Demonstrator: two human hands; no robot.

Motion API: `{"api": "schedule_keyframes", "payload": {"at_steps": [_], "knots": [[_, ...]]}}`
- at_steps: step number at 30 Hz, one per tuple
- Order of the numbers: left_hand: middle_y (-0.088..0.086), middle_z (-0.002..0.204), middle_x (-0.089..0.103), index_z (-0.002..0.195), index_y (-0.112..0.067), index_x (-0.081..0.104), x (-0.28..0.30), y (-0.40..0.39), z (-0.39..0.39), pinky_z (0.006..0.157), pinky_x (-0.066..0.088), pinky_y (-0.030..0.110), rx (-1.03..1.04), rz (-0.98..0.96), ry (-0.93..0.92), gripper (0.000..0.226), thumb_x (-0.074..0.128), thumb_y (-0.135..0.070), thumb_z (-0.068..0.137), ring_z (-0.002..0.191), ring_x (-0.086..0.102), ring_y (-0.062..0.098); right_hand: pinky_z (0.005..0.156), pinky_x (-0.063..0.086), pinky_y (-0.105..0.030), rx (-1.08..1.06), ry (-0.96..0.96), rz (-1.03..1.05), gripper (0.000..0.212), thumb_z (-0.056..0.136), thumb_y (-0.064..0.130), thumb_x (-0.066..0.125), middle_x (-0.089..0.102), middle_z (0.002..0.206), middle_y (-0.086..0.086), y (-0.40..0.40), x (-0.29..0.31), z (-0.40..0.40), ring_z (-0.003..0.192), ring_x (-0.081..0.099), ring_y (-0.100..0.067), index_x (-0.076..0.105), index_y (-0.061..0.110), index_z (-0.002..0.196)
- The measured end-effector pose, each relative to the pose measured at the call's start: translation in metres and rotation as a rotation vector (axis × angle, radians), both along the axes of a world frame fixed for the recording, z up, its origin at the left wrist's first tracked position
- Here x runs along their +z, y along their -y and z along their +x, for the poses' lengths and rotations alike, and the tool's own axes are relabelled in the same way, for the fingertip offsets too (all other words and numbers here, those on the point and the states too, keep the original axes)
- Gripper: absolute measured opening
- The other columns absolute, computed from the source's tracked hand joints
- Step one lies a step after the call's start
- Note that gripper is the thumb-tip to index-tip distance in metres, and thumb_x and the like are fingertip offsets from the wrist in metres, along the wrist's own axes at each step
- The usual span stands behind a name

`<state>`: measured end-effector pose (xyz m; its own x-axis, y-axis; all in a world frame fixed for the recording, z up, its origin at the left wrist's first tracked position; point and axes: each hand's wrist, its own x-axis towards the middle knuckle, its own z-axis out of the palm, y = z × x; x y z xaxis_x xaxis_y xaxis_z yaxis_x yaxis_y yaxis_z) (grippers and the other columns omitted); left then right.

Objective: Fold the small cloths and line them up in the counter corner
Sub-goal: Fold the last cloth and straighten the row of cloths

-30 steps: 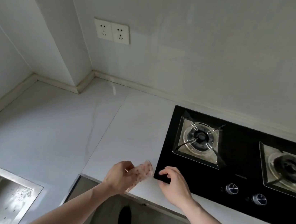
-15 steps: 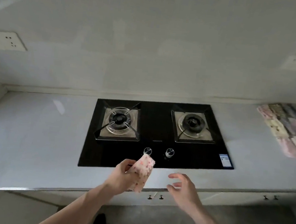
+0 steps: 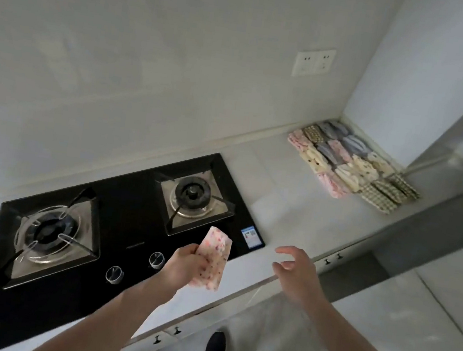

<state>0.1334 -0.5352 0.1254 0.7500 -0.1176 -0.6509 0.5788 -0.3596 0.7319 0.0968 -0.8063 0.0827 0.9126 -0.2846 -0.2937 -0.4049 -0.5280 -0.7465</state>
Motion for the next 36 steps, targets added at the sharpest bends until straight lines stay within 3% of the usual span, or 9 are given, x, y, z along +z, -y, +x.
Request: {"api": "schedule_keyframes", "payload": {"at_steps": [5, 9, 13, 17, 20, 25, 29, 33, 36], "knots": [[0.012, 0.108, 0.071, 0.103, -0.015, 0.067, -0.007, 0.069, 0.062, 0.083, 0.056, 0.035, 0.074, -0.091, -0.107, 0.017, 0.054, -0.005, 0.099, 0.101, 0.068, 0.027, 0.088, 0.055, -0.025, -0.054, 0.010, -0.064, 0.028, 0.092, 0.018, 0.072, 0.061, 0.123, 0.007, 0.078, 0.004, 0.045, 0.091, 0.063, -0.004, 0.062, 0.034, 0.113], [0.011, 0.104, 0.071, 0.112, -0.011, 0.067, -0.008, 0.123, 0.114, 0.089, 0.058, 0.042, -0.011, -0.115, -0.072, 0.016, 0.060, -0.010, 0.098, 0.089, 0.068, 0.024, 0.092, 0.051, -0.023, -0.091, -0.022, -0.078, 0.029, 0.092, 0.018, 0.073, 0.062, 0.126, 0.005, 0.138, 0.005, 0.091, 0.104, 0.063, -0.010, 0.062, 0.030, 0.115], [0.004, 0.071, 0.074, 0.094, -0.014, 0.065, -0.009, 0.173, 0.158, 0.054, 0.058, 0.019, 0.152, -0.119, -0.141, 0.023, 0.047, -0.005, 0.105, 0.062, 0.072, 0.017, 0.096, 0.047, -0.025, -0.170, -0.047, -0.093, 0.032, 0.093, 0.018, 0.071, 0.059, 0.130, 0.005, 0.185, 0.007, 0.129, 0.106, 0.058, -0.011, 0.060, 0.026, 0.123], [0.009, 0.105, 0.074, 0.100, -0.017, 0.069, -0.007, 0.219, 0.189, 0.094, 0.059, 0.038, 0.052, -0.057, -0.049, 0.017, 0.062, -0.003, 0.094, 0.099, 0.072, 0.026, 0.100, 0.041, -0.028, -0.149, -0.083, -0.113, 0.042, 0.095, 0.022, 0.065, 0.055, 0.138, 0.002, 0.233, 0.005, 0.174, 0.124, 0.055, -0.018, 0.056, 0.019, 0.136], [0.013, 0.110, 0.075, 0.098, -0.016, 0.071, -0.011, 0.250, 0.210, 0.101, 0.055, 0.044, 0.108, -0.078, -0.018, 0.015, 0.067, -0.005, 0.088, 0.107, 0.071, 0.031, 0.099, 0.043, -0.032, -0.101, -0.122, -0.130, 0.044, 0.097, 0.024, 0.062, 0.056, 0.138, -0.003, 0.268, -0.003, 0.211, 0.127, 0.055, -0.024, 0.054, 0.013, 0.139], [0.008, 0.102, 0.073, 0.089, -0.018, 0.065, -0.028, 0.299, 0.239, 0.085, 0.058, 0.032, 0.223, -0.111, -0.001, 0.015, 0.062, -0.004, 0.095, 0.091, 0.069, 0.019, 0.093, 0.046, -0.034, -0.006, -0.202, -0.190, 0.049, 0.098, 0.042, 0.060, 0.060, 0.133, -0.008, 0.313, -0.024, 0.262, 0.120, 0.059, -0.028, 0.054, 0.011, 0.137], [0.006, 0.105, 0.074, 0.094, -0.017, 0.066, -0.041, 0.325, 0.261, 0.076, 0.056, 0.028, 0.269, -0.122, -0.012, 0.013, 0.062, -0.004, 0.094, 0.096, 0.070, 0.019, 0.086, 0.044, -0.030, 0.085, -0.254, -0.270, 0.061, 0.096, 0.058, 0.056, 0.063, 0.129, -0.008, 0.329, -0.047, 0.291, 0.117, 0.061, -0.030, 0.055, 0.010, 0.133], [0.007, 0.105, 0.074, 0.102, -0.015, 0.068, -0.056, 0.344, 0.289, 0.079, 0.058, 0.032, 0.306, -0.084, -0.030, 0.011, 0.063, -0.008, 0.095, 0.098, 0.071, 0.021, 0.093, 0.054, -0.036, 0.163, -0.304, -0.331, 0.063, 0.091, 0.059, 0.058, 0.066, 0.126, -0.012, 0.332, -0.067, 0.311, 0.112, 0.065, -0.030, 0.060, 0.009, 0.129], [0.005, 0.103, 0.076, 0.102, -0.014, 0.071, -0.065, 0.353, 0.316, 0.076, 0.060, 0.032, 0.311, -0.074, -0.042, 0.010, 0.063, -0.013, 0.096, 0.095, 0.073, 0.020, 0.087, 0.057, -0.036, 0.135, -0.226, -0.354, 0.043, 0.088, 0.044, 0.066, 0.069, 0.110, -0.010, 0.332, -0.079, 0.318, 0.101, 0.068, -0.028, 0.063, 0.009, 0.113]]}}
